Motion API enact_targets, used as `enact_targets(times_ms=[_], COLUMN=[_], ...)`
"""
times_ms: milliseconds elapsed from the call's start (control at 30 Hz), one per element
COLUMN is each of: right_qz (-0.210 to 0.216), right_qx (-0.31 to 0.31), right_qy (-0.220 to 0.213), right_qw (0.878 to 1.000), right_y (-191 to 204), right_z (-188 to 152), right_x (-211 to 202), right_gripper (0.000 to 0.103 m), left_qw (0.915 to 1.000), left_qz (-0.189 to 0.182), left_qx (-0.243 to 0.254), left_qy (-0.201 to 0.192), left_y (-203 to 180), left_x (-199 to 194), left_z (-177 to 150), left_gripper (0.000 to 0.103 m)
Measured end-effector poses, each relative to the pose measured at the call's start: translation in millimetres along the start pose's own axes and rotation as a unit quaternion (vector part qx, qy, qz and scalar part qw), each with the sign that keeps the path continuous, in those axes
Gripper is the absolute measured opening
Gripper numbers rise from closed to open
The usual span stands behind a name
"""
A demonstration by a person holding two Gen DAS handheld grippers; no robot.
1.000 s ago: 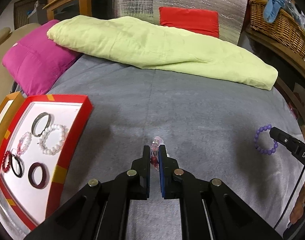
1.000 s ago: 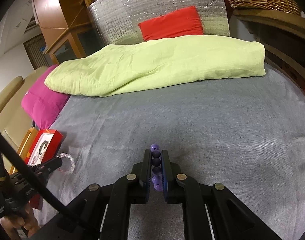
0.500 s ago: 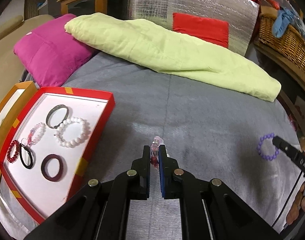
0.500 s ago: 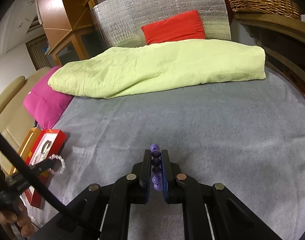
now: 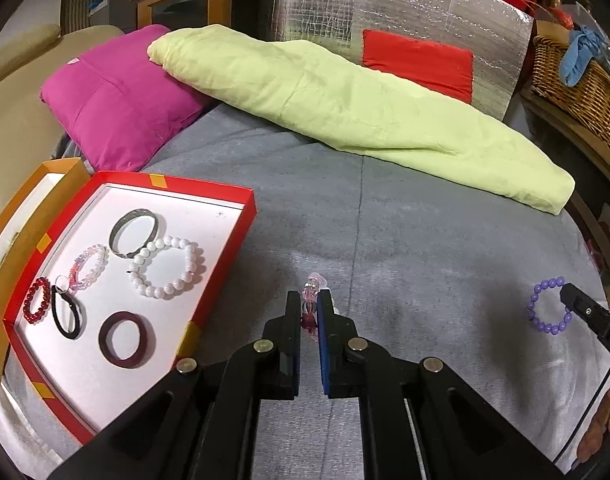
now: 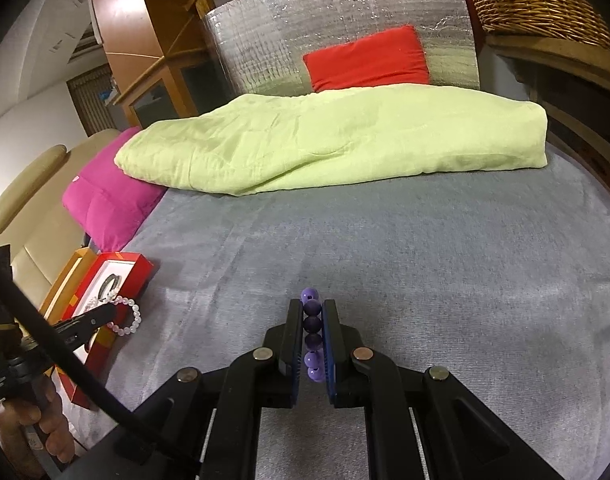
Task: Organize jewelry
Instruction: 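Carry both held bracelets toward the red-rimmed tray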
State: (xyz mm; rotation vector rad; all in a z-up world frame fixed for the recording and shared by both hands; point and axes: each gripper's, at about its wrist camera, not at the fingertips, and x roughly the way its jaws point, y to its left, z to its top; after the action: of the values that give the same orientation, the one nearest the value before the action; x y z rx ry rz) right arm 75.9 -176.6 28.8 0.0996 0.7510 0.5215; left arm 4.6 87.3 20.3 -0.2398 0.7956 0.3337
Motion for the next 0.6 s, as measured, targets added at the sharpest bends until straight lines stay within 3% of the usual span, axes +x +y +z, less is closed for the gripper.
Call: enact_targets(times_ms=[367, 600], right_qz=[0.002, 0.009], right_qx=[-0.003, -0.013], right_qy=[0.027, 0.049], right_qw=[1.000, 0.999], right_y=[16.4, 47.5], right_z=[-13.9, -27.1], right_x=[10.5, 14.9], right_gripper=[0.010, 0.010], left_qw=[0.9996, 0.9985], left_qz=[0.010, 0.015], left_qx=[-0.027, -0.052], left_qy=[-0.003, -0.004], left_y=[42.3, 75.0], left_x=[-11.2, -18.8], left_z=[-1.2, -1.6], left_gripper=[0.008, 0.008])
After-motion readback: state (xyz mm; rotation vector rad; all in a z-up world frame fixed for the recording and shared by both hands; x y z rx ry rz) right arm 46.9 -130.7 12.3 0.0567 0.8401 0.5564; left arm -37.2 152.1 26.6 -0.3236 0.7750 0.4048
